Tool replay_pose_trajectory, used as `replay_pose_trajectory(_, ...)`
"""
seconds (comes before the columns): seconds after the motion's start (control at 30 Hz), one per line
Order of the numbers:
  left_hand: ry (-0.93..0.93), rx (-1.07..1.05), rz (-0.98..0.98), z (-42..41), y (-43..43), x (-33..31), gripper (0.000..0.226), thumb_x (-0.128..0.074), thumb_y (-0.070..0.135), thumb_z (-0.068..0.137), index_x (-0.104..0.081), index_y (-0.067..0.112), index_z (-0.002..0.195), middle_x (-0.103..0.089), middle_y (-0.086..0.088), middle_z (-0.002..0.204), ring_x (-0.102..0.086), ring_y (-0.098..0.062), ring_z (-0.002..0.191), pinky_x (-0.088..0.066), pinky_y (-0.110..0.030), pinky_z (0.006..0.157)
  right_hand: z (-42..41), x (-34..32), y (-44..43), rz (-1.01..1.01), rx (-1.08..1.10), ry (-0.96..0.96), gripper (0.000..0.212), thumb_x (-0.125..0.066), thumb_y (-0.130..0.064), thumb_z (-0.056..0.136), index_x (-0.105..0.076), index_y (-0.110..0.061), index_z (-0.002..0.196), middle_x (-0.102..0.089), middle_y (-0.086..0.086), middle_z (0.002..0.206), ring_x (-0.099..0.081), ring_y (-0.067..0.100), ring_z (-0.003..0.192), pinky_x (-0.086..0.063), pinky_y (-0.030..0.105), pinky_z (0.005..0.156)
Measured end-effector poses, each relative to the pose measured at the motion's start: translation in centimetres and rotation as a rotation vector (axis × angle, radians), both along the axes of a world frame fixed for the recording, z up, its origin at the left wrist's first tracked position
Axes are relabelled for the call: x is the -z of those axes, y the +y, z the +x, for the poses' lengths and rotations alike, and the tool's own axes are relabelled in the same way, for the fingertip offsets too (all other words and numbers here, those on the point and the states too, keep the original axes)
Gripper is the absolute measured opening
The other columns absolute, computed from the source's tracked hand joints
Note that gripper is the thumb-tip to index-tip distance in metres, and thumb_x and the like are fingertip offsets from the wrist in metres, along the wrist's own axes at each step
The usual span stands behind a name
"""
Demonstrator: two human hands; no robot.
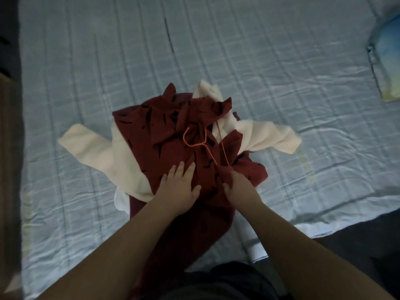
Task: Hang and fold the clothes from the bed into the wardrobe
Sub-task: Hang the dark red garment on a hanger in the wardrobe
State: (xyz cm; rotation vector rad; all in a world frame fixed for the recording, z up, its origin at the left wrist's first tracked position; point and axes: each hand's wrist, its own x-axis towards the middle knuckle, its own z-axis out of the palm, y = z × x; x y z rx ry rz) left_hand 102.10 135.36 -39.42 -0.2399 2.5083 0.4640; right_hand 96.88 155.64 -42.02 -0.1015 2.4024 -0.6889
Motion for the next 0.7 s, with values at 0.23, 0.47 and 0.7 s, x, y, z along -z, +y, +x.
replay_pose_trajectory(0.23, -0.012, 0.001, -0.03, -1.4, -0.1, 0.7, 0.076, -0.044, 0.049, 0.097, -0.006, 0.028, 0.159, -0.01, -0.009, 0.167, -0.011, -0.032, 0.152, -0.018, -0.05, 0.121, -2.8, 4.4, -1.4, 0.166, -0.118, -0.076, 0.03, -0.055, -0.028, 0.091, -0.05, -0.015, 0.117, -0.052, 0.01, 0.115, -0.055, 0.034, 0.108, -0.05, 0.049, 0.086)
replay_pose_trajectory(0.47, 0.031, -0.025, -0.028, -0.4, -2.0, -1.0, 0.076, -0.046, 0.046, 0.097, -0.007, 0.027, 0.159, -0.014, -0.011, 0.166, -0.015, -0.033, 0.151, -0.021, -0.049, 0.121, -2.6, 3.0, -1.7, 0.033, 0.165, 0.063, 0.028, -0.048, -0.016, 0.094, -0.047, -0.005, 0.12, -0.057, 0.017, 0.114, -0.06, 0.037, 0.102, -0.049, 0.049, 0.089)
replay_pose_trajectory(0.7, 0.151, 0.003, -0.001, -0.1, -2.6, -3.8, 0.078, -0.049, 0.045, 0.096, -0.008, 0.025, 0.16, -0.015, -0.014, 0.165, -0.017, -0.035, 0.15, -0.022, -0.048, 0.121, -2.0, -4.3, -0.4, -0.013, 0.319, 0.319, 0.024, -0.047, -0.031, 0.1, -0.053, -0.008, 0.104, -0.066, 0.015, 0.092, -0.063, 0.037, 0.092, -0.042, 0.037, 0.075)
